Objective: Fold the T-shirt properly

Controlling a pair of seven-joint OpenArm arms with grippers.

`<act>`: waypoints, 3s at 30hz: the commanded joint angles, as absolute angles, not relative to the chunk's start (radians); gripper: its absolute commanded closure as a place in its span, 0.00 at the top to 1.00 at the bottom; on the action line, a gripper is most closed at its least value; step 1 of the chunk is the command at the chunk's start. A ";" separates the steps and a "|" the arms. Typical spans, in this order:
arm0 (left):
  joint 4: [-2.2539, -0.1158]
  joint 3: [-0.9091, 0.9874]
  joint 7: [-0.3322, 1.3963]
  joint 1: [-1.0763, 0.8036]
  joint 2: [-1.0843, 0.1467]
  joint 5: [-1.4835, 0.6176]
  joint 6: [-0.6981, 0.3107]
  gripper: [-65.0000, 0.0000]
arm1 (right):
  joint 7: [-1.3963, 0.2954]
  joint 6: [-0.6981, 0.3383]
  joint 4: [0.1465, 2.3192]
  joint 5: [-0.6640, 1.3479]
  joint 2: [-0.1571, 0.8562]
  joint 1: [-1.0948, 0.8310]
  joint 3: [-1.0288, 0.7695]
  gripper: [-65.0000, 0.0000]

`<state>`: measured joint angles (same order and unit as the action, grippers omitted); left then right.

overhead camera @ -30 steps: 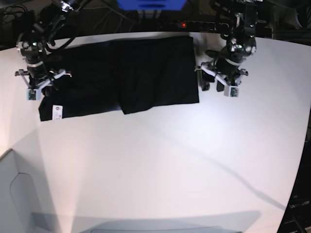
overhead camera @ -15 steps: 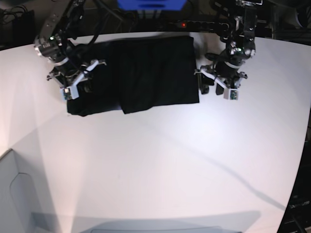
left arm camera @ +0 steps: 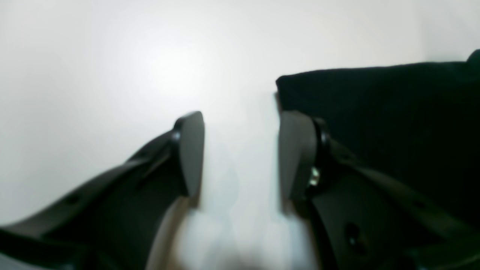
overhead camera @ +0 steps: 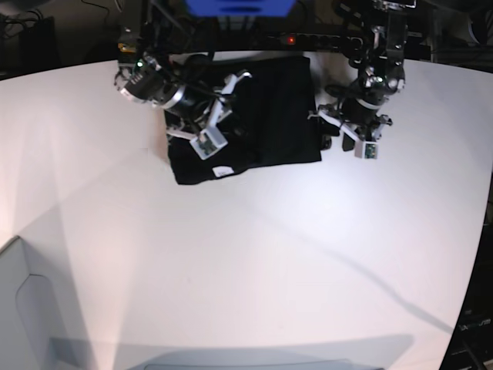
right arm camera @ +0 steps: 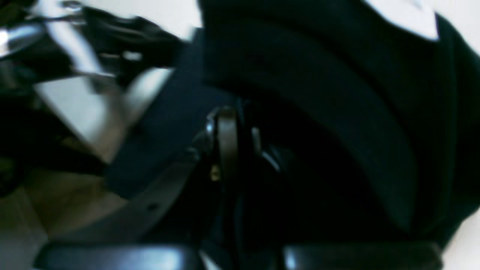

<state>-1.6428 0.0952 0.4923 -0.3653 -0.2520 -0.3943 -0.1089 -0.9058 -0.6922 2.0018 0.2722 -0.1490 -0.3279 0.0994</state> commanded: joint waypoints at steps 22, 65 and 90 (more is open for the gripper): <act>-1.653 0.104 0.535 -0.398 -0.255 -0.395 -0.102 0.49 | -0.786 -0.698 1.613 0.440 -0.157 -0.062 0.335 0.00; -1.966 0.688 0.730 -0.665 -0.236 -0.406 -0.111 0.65 | -0.739 -0.698 1.857 0.443 0.094 -0.257 0.341 0.53; -1.983 0.725 0.725 -0.714 -0.234 -0.406 -0.111 0.65 | -0.745 -0.698 1.919 0.446 0.150 -0.209 0.294 0.53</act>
